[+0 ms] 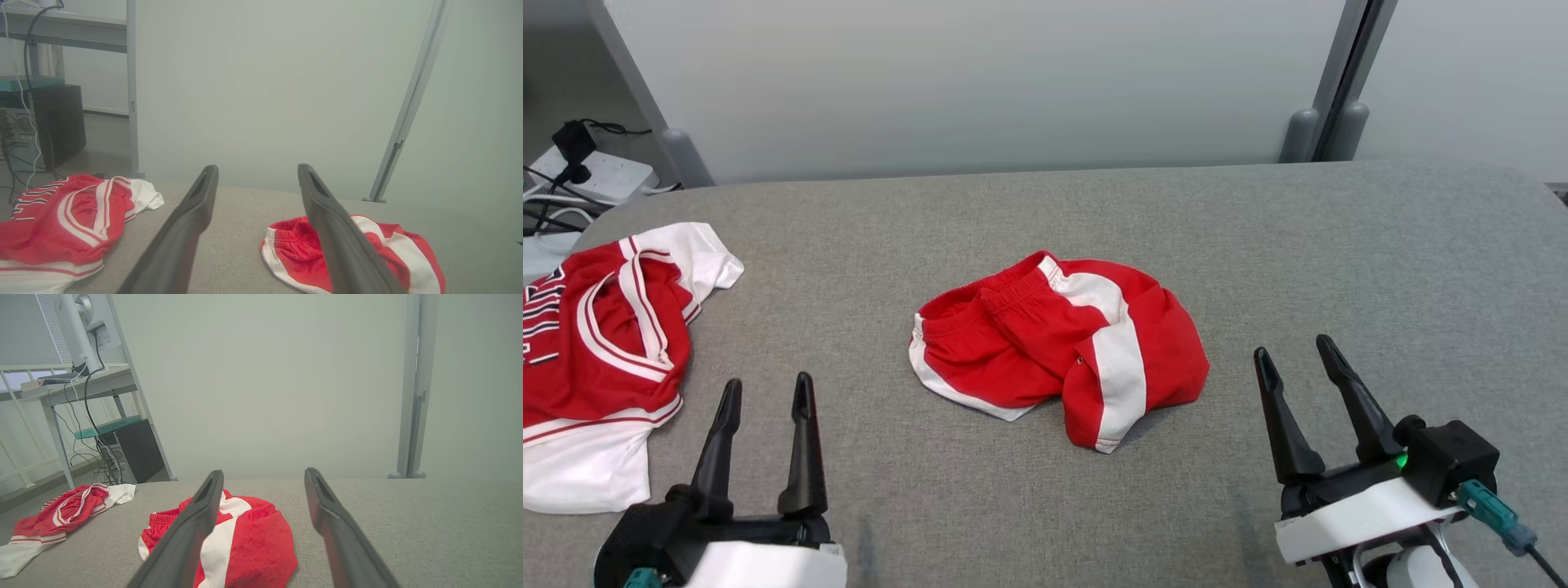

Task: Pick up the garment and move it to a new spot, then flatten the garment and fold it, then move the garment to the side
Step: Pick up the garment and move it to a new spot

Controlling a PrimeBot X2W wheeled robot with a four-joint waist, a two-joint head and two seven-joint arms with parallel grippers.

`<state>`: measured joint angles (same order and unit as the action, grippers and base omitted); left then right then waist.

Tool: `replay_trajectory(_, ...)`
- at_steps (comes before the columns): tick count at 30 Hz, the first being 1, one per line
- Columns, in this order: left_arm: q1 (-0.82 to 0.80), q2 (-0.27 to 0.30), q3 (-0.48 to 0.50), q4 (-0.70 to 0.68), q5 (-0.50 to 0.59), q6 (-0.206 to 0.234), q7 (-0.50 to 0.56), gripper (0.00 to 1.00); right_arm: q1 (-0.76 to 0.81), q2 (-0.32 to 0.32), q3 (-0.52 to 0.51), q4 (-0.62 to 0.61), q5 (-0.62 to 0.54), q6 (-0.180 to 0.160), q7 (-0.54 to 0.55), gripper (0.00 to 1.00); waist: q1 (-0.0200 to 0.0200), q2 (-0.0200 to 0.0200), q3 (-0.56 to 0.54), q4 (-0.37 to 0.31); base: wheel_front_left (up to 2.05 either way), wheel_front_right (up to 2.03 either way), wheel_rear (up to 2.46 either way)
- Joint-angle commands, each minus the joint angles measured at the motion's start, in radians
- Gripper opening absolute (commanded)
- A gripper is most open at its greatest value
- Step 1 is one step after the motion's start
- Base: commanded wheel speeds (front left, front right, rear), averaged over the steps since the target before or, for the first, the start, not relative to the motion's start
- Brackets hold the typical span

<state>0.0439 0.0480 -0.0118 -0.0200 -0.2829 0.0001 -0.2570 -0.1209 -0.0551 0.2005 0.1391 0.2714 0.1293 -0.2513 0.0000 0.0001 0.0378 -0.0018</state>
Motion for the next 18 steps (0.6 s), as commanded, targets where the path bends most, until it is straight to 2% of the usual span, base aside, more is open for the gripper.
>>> replay_trajectory(1, 0.002, 0.004, 0.05, -0.025, 0.005, -0.002, -0.005, 1.0, -0.005, 0.005, 0.029, -0.022, -0.009, 0.001, -0.011, 1.0, 0.0, -0.0001, -0.019, -0.015, 0.0, 0.0, 0.0)
replay_trajectory(10, 0.051, 0.003, 0.08, -0.035, 0.024, 0.014, -0.005, 1.0, 0.015, 0.005, 0.045, -0.009, -0.012, 0.001, -0.011, 1.0, 0.0, -0.0001, -0.046, -0.029, 0.0, 0.0, 0.0)
replay_trajectory(18, 0.101, 0.002, 0.094, -0.033, 0.058, 0.027, -0.005, 1.0, 0.046, 0.005, 0.012, 0.004, -0.005, 0.001, -0.011, 1.0, 0.0, -0.0001, -0.069, -0.028, 0.0, 0.0, 0.0)
